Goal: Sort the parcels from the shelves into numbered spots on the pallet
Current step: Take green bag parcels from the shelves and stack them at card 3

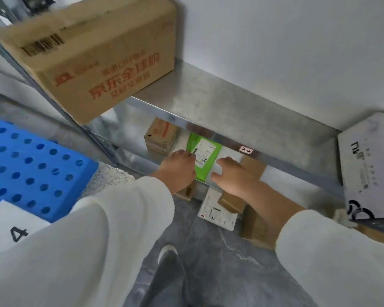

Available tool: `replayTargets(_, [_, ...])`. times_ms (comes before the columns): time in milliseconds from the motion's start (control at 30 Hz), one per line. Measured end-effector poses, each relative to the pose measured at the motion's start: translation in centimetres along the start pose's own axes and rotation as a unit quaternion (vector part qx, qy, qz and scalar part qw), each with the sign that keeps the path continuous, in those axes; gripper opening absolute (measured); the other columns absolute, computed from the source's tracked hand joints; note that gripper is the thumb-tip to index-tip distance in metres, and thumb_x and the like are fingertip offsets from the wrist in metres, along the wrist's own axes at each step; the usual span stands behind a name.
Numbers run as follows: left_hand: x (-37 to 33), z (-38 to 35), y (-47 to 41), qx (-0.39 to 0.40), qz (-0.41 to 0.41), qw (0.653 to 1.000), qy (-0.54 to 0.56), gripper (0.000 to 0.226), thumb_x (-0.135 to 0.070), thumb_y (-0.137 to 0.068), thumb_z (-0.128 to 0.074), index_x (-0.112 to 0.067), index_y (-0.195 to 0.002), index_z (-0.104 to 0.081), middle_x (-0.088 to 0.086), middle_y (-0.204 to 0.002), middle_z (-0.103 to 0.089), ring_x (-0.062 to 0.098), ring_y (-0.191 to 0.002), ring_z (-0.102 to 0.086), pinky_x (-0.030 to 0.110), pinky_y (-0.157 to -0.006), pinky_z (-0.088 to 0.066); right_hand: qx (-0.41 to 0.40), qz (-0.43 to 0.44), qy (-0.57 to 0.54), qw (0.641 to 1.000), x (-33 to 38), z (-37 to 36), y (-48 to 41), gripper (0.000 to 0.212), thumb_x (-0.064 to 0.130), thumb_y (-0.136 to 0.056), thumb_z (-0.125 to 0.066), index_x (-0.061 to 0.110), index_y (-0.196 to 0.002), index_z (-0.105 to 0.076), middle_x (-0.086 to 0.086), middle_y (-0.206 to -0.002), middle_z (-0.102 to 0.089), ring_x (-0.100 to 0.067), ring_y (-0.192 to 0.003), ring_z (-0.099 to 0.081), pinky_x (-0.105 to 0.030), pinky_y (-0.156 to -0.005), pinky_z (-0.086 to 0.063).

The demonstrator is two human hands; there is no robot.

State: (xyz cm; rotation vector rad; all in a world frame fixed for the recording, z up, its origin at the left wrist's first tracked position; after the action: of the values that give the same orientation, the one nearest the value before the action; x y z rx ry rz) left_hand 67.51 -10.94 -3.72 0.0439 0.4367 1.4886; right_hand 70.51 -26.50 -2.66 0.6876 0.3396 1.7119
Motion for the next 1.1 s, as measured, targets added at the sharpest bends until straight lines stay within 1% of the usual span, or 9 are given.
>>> replayTargets(167, [0.9,-7.3,-3.7,0.038,0.088,0.994,0.053,0.032,-0.018,-0.096,-0.044,-0.004,-0.124,-0.049,0.013,-0.125,-0.052,0.03,-0.118,-0.048,0.04,-0.094,-0.042,0.059,-0.065,-0.016,0.996,-2.0,-4.4,-6.6,0.05,0.033,-0.097,-0.047,0.006,-0.138,-0.04,-0.012,-0.141,-0.042,-0.029,-0.127,-0.045,-0.033,-0.098,-0.039])
replayTargets(333, [2.4,-11.2,-8.9,0.013,0.101,0.992,0.068,0.034,-0.019,-0.096,-0.044,-0.001,-0.124,-0.048,0.016,-0.127,-0.051,0.03,-0.118,-0.048,0.038,-0.095,-0.04,0.067,-0.081,-0.036,0.994,-3.4,-7.5,-12.8,0.059,0.037,-0.097,-0.045,0.003,-0.145,-0.034,-0.015,-0.147,-0.039,-0.03,-0.131,-0.044,-0.03,-0.096,-0.04])
replayTargets(500, [5.8,-14.2,-12.5,0.016,0.092,0.993,0.068,0.031,-0.017,-0.093,-0.048,0.004,-0.116,-0.052,0.022,-0.119,-0.054,0.036,-0.112,-0.051,0.042,-0.091,-0.043,0.046,-0.109,-0.081,0.99,-4.4,-8.1,-17.7,0.054,0.035,-0.097,-0.048,0.001,-0.139,-0.043,-0.018,-0.142,-0.047,-0.031,-0.126,-0.049,-0.032,-0.098,-0.042])
replayTargets(633, [7.8,-16.5,-14.1,0.03,0.105,0.984,0.138,0.032,-0.016,-0.094,-0.045,0.004,-0.118,-0.052,0.022,-0.117,-0.054,0.036,-0.108,-0.052,0.041,-0.087,-0.044,0.033,-0.135,-0.117,0.983,-5.4,-9.5,-20.5,0.048,0.036,-0.095,-0.052,0.001,-0.129,-0.053,-0.016,-0.127,-0.059,-0.03,-0.111,-0.059,-0.03,-0.084,-0.048])
replayTargets(800, [7.4,-18.6,-14.9,0.033,0.106,0.976,0.186,0.021,-0.016,-0.096,-0.043,0.001,-0.098,-0.054,0.015,-0.094,-0.051,0.032,-0.093,-0.055,0.034,-0.068,-0.036,0.024,-0.176,-0.162,0.971,-6.3,-11.0,-22.3,0.061,0.044,-0.093,-0.053,0.001,-0.136,-0.045,-0.017,-0.134,-0.053,-0.032,-0.119,-0.052,-0.038,-0.099,-0.046])
replayTargets(900, [7.4,-19.1,-14.8,-0.008,0.113,0.976,0.184,0.02,-0.015,-0.096,-0.041,0.0,-0.099,-0.055,0.016,-0.096,-0.055,0.029,-0.085,-0.054,0.033,-0.068,-0.035,-0.016,-0.179,-0.202,0.963,-6.3,-11.7,-22.7,0.045,0.036,-0.091,-0.059,0.002,-0.12,-0.058,-0.009,-0.114,-0.062,-0.03,-0.104,-0.061,-0.037,-0.09,-0.052])
replayTargets(1000, [7.8,-19.2,-15.6,-0.016,0.146,0.962,0.23,0.019,-0.012,-0.095,-0.043,0.002,-0.101,-0.054,0.017,-0.096,-0.057,0.024,-0.079,-0.05,0.032,-0.064,-0.033,-0.035,-0.186,-0.243,0.951,-5.5,-12.3,-22.3,0.027,0.031,-0.091,-0.062,0.004,-0.088,-0.061,-0.007,-0.086,-0.058,-0.023,-0.071,-0.06,-0.03,-0.063,-0.047])
replayTargets(1067, [7.8,-18.9,-16.3,-0.009,0.169,0.949,0.267,0.021,-0.014,-0.095,-0.045,0.003,-0.099,-0.056,0.016,-0.092,-0.056,0.026,-0.079,-0.052,0.031,-0.061,-0.034,-0.047,-0.189,-0.27,0.943,-4.7,-12.9,-22.4,0.029,0.035,-0.088,-0.066,0.008,-0.081,-0.057,-0.01,-0.093,-0.057,-0.019,-0.064,-0.055,-0.028,-0.059,-0.042])
replayTargets(1100, [7.5,-18.7,-16.5,-0.002,0.186,0.94,0.287,0.02,-0.015,-0.095,-0.046,0.002,-0.095,-0.057,0.013,-0.087,-0.055,0.025,-0.077,-0.051,0.031,-0.056,-0.033,-0.054,-0.195,-0.292,0.935,-4.4,-13.2,-22.6,0.03,0.035,-0.086,-0.068,0.007,-0.09,-0.06,-0.01,-0.104,-0.058,-0.021,-0.071,-0.059,-0.028,-0.063,-0.045])
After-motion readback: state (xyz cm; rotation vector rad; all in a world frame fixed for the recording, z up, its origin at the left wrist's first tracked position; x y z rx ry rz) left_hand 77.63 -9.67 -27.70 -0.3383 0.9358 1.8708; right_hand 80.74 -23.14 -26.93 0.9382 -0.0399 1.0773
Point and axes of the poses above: each hand's wrist, its own y-axis away from the middle knuckle, its own z-axis out of the back of the hand, x = y × z, the point moved 1 cm from there along -y, towards the middle knuckle
